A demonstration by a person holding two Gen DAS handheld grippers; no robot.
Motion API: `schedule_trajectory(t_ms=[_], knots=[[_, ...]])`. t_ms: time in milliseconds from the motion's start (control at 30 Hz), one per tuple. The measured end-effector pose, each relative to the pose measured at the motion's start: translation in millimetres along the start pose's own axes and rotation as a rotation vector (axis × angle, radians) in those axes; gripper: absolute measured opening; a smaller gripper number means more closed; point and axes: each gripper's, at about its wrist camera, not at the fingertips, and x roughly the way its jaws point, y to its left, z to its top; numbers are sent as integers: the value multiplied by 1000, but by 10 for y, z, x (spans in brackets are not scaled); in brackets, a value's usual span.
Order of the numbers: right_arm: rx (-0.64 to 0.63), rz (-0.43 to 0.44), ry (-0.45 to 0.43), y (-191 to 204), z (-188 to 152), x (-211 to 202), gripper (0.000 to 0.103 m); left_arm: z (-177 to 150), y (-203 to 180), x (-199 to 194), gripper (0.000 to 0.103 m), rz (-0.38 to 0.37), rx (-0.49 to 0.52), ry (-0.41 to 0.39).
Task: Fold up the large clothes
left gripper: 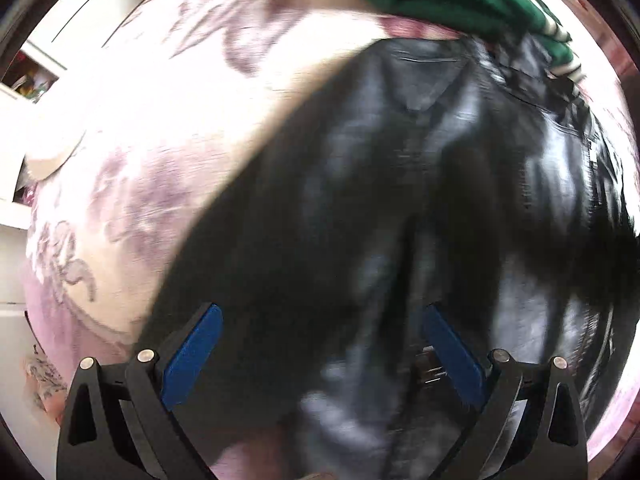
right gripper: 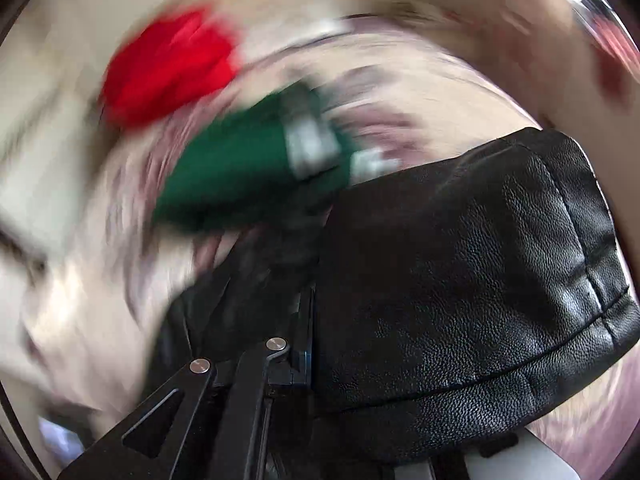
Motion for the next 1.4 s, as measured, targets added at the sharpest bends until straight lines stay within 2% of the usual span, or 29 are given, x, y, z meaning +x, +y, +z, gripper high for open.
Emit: schedule_trajectory(t_ms=[33,67,100,133,167,200,233,300,333,367,400,467,533,600,633,667,700,767,800,833,867,1000,1067,1133,1200,1267,1300,1367,1400], knots=[[-68,-16,33,175,-270,127,5,-11,130,15,103,12,-5,0],[-171,-41,108,528,-412,406,5,-37,286,24,103,24,-17,2],[-220,-40,182,615,-619,568,5,-71,370,38,103,32,-26,2],[-256,-25,293,715,-832,762,6,-99,514,49,103,38,-40,7],[-261,-10,377,755,-1022,853,14,-111,609,47,103,38,-50,9],[-243,16,429,741,-1091,907,17,-157,714,42,103,37,-62,8],[-206,57,452,677,-1109,917,27,-201,786,39,103,38,-69,5],[-66,183,443,455,-1148,620,48,-247,890,43,103,40,-81,2],[-1,224,432,333,-1162,457,66,-309,934,26,103,35,-86,1],[49,253,421,206,-1176,327,71,-335,953,4,103,31,-93,4],[144,284,390,-56,-1222,89,71,-352,964,3,103,27,-96,6],[300,279,360,-544,-1367,-177,74,-325,855,-109,103,8,-102,6],[442,225,360,-992,-1484,-253,74,-295,709,-199,103,1,-101,-9],[639,105,389,-1634,-1783,-248,74,-233,529,-281,103,-4,-97,-32],[703,79,389,-1893,-1861,-269,74,-216,468,-289,103,-6,-97,-39],[809,61,392,-2172,-2042,-222,70,-189,419,-301,103,-13,-99,-41],[875,95,388,-2330,-2133,-165,63,-181,362,-281,103,-17,-99,-42],[998,269,378,-2538,-2327,12,34,-156,241,-221,103,-10,-91,-38],[1035,321,360,-2557,-2360,40,32,-130,135,-203,103,-3,-86,-35],[1071,357,323,-2623,-2367,31,18,-105,60,-178,103,8,-82,-29],[1103,369,261,-2677,-2405,-9,13,-68,-4,-140,103,18,-86,-22],[1121,328,188,-2912,-2452,-98,11,90,-186,-43,103,47,-118,-34],[1092,304,222,-3023,-2521,-25,11,177,-314,111,103,102,-103,-26],[1022,310,296,-3053,-2524,83,12,225,-350,347,103,160,-104,12],[947,334,378,-3073,-2521,26,21,241,-311,554,103,135,-138,56],[871,322,452,-3027,-2406,21,39,249,-275,533,103,118,-149,57],[827,296,478,-3001,-2392,-23,51,234,-265,473,103,119,-140,50],[673,213,514,-2861,-2327,-169,66,136,-190,304,103,114,-158,45],[605,181,522,-2740,-2237,-175,69,7,-95,141,103,88,-189,31]])
